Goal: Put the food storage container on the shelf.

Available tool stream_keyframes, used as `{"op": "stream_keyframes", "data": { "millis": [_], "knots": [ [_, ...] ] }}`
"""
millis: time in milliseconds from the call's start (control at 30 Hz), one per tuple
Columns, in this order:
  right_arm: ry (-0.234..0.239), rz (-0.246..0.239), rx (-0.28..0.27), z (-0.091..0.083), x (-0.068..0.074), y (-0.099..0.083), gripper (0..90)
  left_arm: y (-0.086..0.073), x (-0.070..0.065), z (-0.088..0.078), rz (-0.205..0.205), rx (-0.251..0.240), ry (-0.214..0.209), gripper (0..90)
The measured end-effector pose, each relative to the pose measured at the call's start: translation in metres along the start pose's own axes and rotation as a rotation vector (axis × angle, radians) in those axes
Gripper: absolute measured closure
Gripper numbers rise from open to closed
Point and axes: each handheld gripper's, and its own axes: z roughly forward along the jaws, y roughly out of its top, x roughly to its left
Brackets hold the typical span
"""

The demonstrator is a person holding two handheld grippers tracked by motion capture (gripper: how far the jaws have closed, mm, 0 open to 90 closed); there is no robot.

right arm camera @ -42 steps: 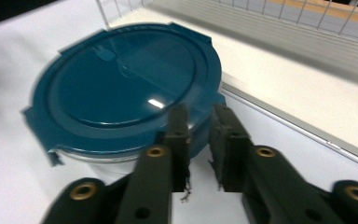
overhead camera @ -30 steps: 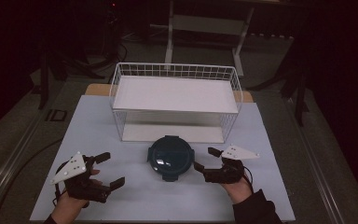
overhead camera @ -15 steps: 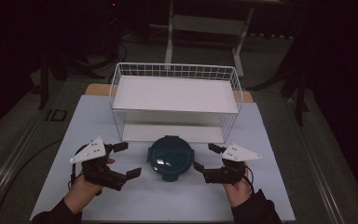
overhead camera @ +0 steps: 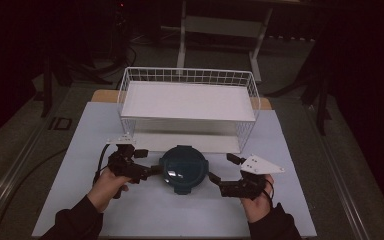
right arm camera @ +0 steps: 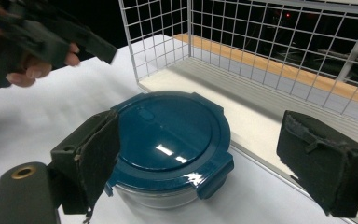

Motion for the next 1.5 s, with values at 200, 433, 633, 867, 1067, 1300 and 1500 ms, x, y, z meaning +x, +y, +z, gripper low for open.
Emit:
{"op": "stream_keyframes", "data": {
  "millis": [200, 433, 633, 867, 1067, 1300, 1500],
  "knots": [
    [-0.008, 0.028, 0.025, 0.007, 0.002, -0.002, 10.8, -0.004, 0.02, 0.014, -0.098, 0.031, -0.006, 0.0],
    [-0.018, 0.035, 0.048, 0.014, 0.004, -0.005, 10.3, -0.008, 0.037, 0.03, -0.234, 0.116, -0.013, 0.0],
    [-0.017, 0.035, 0.056, 0.015, 0.005, -0.007, 10.3, -0.012, 0.048, 0.039, -0.346, 0.165, -0.03, 4.9],
    [-0.022, 0.036, 0.069, 0.015, 0.004, -0.01, 10.4, -0.015, 0.057, 0.042, -0.464, 0.191, -0.059, 30.8],
    [-0.026, 0.051, 0.075, 0.015, 0.001, -0.011, 10.8, -0.015, 0.061, 0.044, -0.485, 0.208, -0.124, 48.5],
    [-0.029, 0.063, 0.081, 0.012, -0.002, -0.011, 13.4, -0.018, 0.065, 0.048, -0.512, 0.216, -0.173, 51.7],
    [-0.015, 0.111, 0.105, 0.015, -0.006, -0.014, 14.9, -0.018, 0.061, 0.045, -0.471, 0.223, -0.173, 52.5]
  ]
}}
